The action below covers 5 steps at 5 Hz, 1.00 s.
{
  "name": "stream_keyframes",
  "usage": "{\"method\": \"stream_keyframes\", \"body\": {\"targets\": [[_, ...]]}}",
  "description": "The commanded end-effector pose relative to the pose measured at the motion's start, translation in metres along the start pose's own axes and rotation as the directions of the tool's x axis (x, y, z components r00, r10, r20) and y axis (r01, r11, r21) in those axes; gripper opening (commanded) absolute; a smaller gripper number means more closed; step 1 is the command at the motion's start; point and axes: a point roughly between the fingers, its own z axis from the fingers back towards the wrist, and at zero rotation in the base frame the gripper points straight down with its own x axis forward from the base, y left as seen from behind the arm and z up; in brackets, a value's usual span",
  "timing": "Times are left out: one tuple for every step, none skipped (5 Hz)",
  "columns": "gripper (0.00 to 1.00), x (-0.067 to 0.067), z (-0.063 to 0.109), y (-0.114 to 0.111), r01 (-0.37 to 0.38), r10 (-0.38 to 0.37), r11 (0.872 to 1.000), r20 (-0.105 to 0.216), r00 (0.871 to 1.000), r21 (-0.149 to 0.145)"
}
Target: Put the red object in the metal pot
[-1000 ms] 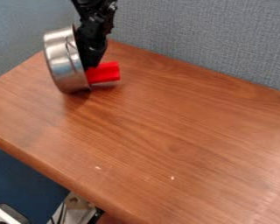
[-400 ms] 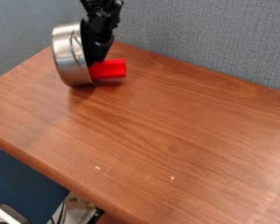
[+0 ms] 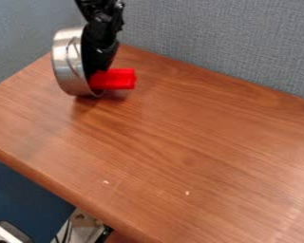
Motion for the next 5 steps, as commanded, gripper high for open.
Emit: {"method": "stream_keyframes", "body": {"targets": [[0.00,-0.002,-0.002,-0.006,-0.010,0.011,1.000,0.017,1.000,-0.016],[0.00,0.006,-0.004,-0.009,0.003,-0.002,0.999,0.025,1.000,-0.034],[0.00,0.002,-0.011,-0.014,-0.048,0.048,0.999,0.005,0.999,-0.017],[0.00,-0.003,-0.016,-0.019,-0.096,0.096,0.995,-0.013,0.995,0.003],[0.00,-0.006,-0.011,-0.016,-0.030,0.030,0.998,-0.004,1.000,0.060]]}}
